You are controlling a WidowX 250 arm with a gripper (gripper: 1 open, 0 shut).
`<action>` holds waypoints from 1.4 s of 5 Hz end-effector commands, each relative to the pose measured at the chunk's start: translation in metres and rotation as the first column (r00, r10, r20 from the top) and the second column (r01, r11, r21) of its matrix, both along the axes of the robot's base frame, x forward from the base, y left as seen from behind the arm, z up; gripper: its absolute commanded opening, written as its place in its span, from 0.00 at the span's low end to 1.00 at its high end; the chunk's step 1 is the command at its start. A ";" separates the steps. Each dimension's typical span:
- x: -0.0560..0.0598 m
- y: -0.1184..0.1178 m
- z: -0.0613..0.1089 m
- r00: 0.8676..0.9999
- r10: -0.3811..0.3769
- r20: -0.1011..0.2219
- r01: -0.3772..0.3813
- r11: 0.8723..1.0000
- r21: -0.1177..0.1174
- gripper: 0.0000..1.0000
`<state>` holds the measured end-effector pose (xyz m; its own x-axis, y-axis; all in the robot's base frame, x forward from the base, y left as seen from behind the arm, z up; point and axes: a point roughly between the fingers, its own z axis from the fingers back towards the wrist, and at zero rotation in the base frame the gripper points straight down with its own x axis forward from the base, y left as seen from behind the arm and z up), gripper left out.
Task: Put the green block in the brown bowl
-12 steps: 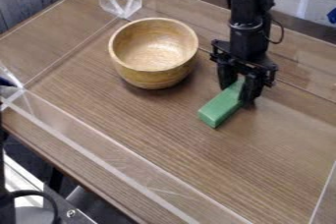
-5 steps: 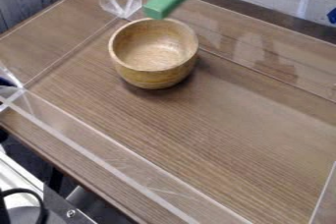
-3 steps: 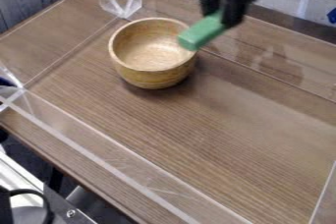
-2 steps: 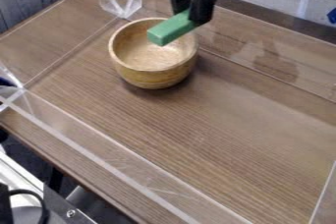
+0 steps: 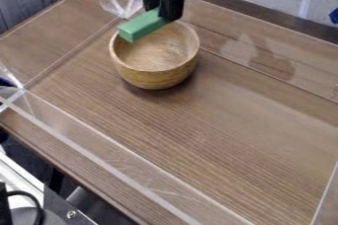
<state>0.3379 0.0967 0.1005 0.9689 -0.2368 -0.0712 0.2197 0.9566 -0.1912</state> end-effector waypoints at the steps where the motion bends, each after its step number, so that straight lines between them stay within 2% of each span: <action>1: -0.002 0.004 0.021 0.999 0.008 0.046 -0.009 1.000 0.027 0.00; 3: -0.012 0.013 0.013 0.999 0.038 -0.002 -0.038 0.999 0.034 0.00; 4: -0.019 0.008 0.012 0.999 0.020 0.034 -0.020 1.000 0.015 0.00; 5: -0.025 0.003 0.021 0.996 0.004 0.090 -0.003 1.000 -0.003 0.00; 6: -0.022 0.002 0.017 0.993 -0.004 0.115 0.005 1.000 -0.005 0.00; 7: -0.023 0.003 0.008 0.996 0.026 0.089 -0.025 1.000 -0.004 0.00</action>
<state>0.3114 0.0951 0.0940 0.9753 -0.2190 -0.0272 0.2089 0.9559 -0.2065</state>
